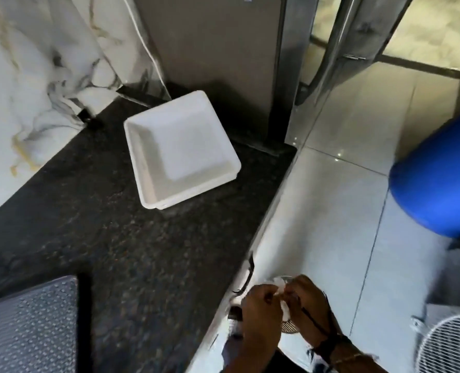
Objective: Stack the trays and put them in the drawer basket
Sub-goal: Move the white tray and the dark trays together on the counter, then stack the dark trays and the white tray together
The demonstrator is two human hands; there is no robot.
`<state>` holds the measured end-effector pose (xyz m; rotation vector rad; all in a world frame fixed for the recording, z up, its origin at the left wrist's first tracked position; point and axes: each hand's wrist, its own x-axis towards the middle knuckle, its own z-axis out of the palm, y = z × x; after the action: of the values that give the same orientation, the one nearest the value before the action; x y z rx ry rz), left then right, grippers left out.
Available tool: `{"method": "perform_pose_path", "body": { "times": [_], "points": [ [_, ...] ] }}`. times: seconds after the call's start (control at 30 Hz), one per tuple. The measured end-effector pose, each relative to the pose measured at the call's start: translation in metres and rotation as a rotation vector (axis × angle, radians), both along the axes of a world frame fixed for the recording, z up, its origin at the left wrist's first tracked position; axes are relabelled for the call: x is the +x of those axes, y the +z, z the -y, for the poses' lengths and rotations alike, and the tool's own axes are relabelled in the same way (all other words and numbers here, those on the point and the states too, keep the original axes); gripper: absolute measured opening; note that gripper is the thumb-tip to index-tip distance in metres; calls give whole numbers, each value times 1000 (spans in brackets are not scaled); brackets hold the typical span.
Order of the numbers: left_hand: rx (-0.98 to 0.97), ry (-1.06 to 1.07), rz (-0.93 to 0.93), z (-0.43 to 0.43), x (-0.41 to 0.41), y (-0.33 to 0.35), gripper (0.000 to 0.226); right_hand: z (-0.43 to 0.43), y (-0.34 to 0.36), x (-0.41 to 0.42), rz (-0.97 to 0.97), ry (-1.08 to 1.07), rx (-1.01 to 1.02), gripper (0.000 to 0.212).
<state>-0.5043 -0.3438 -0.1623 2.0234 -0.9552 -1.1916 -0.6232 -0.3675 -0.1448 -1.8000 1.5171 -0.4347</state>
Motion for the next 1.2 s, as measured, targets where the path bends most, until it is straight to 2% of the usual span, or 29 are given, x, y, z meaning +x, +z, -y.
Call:
{"method": "perform_pose_path", "body": {
  "times": [0.03,0.1,0.13,0.17,0.23,0.3,0.33,0.43,0.57,0.63,0.7,0.73,0.8,0.87,0.93,1.0,1.07,1.13,1.2],
  "points": [
    [33,-48,24,5,-20,-25,29,2,-14,-11,12,-27,-9,9],
    [131,-139,42,17,-46,-78,26,7,-49,-24,-11,-124,86,29],
    [191,-207,23,25,-55,-104,29,9,-79,-36,-112,-155,17,39],
    [259,-307,-5,30,-61,-127,37,12,-107,-49,-142,-139,98,42],
    [404,-529,-33,34,-63,-158,54,16,-156,-75,-299,50,249,22],
    [506,-570,-64,24,-63,-159,55,14,-174,-100,-374,57,422,24],
    [504,-540,-91,18,-61,-151,53,16,-166,-101,-390,53,403,20],
    [341,-448,-166,-4,-51,-97,42,13,-117,-93,-266,14,275,16],
    [-85,-155,-83,-39,-6,5,26,9,-28,-36,-4,129,-70,19],
    [-260,115,28,-66,34,53,23,8,17,18,158,252,-257,19],
    [-320,466,264,-101,85,86,19,6,49,88,261,413,-362,21],
    [-290,621,421,-116,111,93,22,7,57,121,270,495,-383,24],
    [-41,977,630,-160,168,100,38,6,70,200,146,714,-314,45],
    [265,1318,610,-205,214,98,51,6,74,276,-129,896,-239,67],
    [482,1514,426,-241,242,92,58,10,69,333,-338,959,-223,81],
    [599,1611,226,-272,265,83,63,12,62,379,-447,982,-120,84],
    [613,1588,122,-293,281,71,59,11,54,409,-413,959,44,81],
    [539,1525,139,-308,298,59,46,6,46,429,-304,886,82,66],
    [455,1462,176,-318,313,52,36,0,40,435,-304,834,-18,39]
  ]
}}
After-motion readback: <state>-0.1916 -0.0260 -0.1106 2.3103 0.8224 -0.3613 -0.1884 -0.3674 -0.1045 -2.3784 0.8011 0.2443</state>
